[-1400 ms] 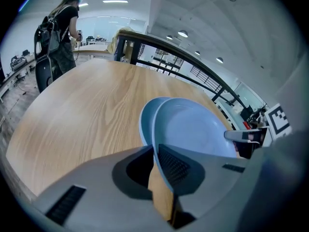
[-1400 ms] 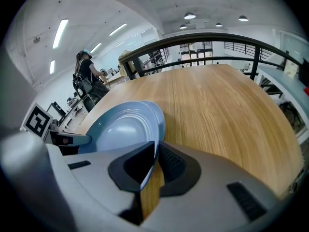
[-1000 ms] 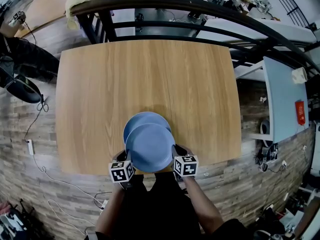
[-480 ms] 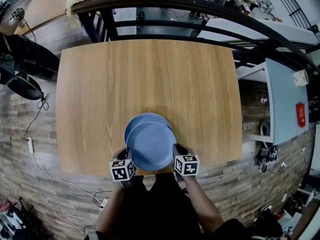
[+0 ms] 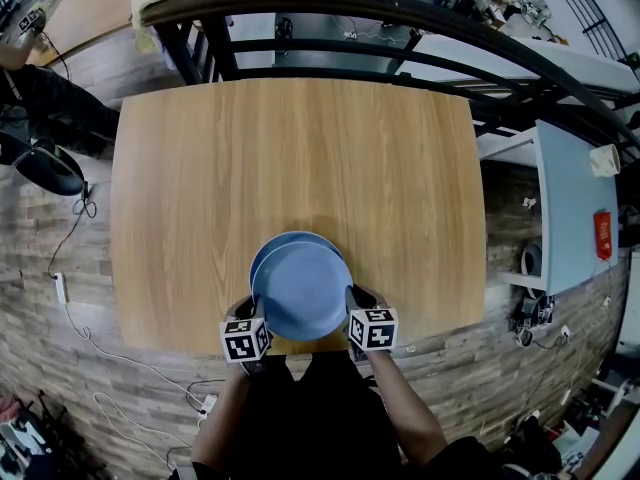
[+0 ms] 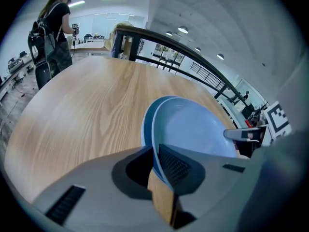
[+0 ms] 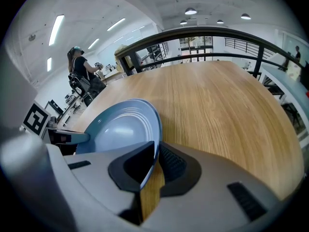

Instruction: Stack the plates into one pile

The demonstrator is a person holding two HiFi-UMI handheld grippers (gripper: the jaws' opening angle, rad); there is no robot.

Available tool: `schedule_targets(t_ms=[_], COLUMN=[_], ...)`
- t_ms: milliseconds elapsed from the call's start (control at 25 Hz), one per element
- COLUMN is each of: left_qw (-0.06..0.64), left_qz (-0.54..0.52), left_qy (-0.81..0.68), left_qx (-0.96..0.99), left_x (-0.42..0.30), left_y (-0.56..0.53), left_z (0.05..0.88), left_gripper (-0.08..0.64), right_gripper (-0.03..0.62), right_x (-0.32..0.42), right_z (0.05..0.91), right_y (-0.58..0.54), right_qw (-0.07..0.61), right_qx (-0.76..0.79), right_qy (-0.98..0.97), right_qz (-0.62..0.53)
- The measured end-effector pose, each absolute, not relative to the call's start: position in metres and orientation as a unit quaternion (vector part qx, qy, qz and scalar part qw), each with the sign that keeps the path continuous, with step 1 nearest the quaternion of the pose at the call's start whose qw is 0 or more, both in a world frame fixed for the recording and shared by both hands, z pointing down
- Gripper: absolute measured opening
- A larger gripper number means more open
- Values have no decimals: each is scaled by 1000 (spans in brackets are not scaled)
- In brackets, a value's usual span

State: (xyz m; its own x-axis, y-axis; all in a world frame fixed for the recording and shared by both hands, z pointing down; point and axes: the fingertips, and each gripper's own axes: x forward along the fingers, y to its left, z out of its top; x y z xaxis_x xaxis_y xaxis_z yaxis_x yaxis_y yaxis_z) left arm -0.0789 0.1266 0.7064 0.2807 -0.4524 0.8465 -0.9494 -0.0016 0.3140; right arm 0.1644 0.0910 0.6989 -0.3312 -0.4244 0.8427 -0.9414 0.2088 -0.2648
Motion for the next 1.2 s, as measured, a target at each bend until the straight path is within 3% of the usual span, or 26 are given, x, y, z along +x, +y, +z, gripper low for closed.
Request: schedule_targets(t_ms=[560,800,1200], left_qw=[448,445,425], left_qz=[290,291,300], left_qy=[-541,-543,-553], left_qx=[650,650,651], left_x=[-81,-77,-86], left_y=[108,107,101], left_z=[707,705,704], left_gripper=[58,79,123], right_gripper=[48,99,112], right_x=[156,153,157], right_z=[704,702,698], right_y=[64,58,54], right_qw=[332,338,335], right_qx=[469,462,474], right_qy=[-715,-719,-720], right_qz=[398,393,380])
